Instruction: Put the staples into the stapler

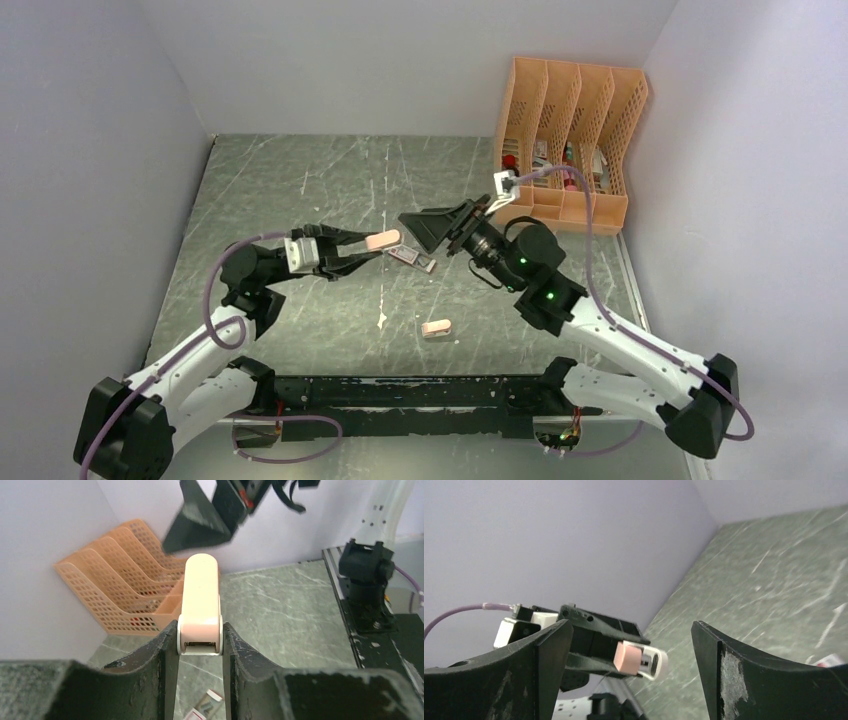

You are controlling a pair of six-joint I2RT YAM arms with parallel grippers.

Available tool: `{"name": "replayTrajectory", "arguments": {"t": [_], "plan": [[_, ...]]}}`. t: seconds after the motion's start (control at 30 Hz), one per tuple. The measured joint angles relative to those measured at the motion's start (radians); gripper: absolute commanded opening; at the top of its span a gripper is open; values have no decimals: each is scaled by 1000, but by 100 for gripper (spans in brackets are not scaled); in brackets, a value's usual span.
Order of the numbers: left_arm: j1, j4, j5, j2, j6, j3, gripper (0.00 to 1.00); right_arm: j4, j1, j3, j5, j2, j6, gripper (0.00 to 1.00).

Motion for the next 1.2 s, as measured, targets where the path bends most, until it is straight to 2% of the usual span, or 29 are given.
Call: {"name": "replayTrajectory", "arguments": {"t": [0.17, 0.37, 0.53, 0.7, 0.9, 1.03, 1.2], "plan": [[-13, -129, 28, 0, 53, -1, 7, -80, 0, 3, 113, -100, -177, 94], [-141, -167, -70, 7, 84, -101, 7, -204, 0, 17, 224, -169, -328, 94], [-239, -41, -171, 185, 36, -231, 7, -262, 0, 17, 266, -182, -371, 95], [-309, 113, -249, 441, -2, -246, 7, -296, 0, 17, 281, -183, -385, 95], [-323, 279, -316, 682, -28, -228, 7, -332, 0, 17, 288, -184, -386, 95], [-323, 322, -337, 777, -28, -216, 7, -339, 0, 17, 293, -188, -386, 95], [-323, 316, -351, 826, -12, -208, 7, -349, 0, 18, 301, -192, -386, 95]]}}
